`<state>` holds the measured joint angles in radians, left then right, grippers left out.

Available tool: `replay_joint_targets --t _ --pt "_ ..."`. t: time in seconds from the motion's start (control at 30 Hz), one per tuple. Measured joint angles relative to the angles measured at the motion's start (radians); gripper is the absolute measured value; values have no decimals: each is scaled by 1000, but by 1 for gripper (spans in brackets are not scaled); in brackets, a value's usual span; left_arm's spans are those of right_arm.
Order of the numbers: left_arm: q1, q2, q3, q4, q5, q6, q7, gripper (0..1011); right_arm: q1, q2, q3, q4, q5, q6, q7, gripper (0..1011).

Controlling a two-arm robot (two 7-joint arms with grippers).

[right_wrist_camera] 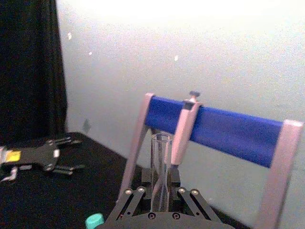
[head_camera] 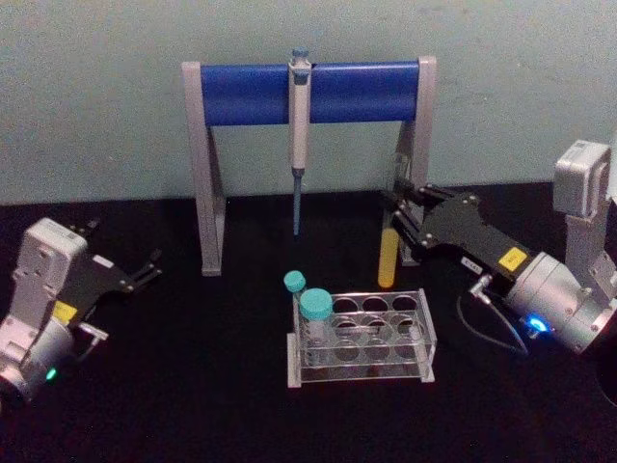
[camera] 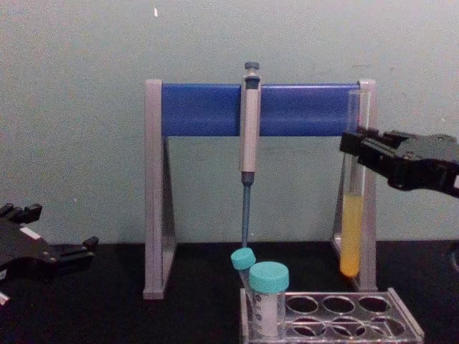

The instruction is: Pick up the test tube from the test tube rack, shake it, then place it back into the test tube rack.

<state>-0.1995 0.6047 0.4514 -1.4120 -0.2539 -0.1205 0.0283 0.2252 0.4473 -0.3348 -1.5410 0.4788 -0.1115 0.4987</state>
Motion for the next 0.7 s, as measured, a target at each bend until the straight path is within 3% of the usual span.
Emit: replay_joint_targets --t 0.33,0.7 --pt "0 0 0 0 0 0 0 1001 -8 -28 13 10 -63 -29 -61 218" --pt "0 0 0 0 0 0 0 1001 11 -49 2 37 -76 -46 -17 218"
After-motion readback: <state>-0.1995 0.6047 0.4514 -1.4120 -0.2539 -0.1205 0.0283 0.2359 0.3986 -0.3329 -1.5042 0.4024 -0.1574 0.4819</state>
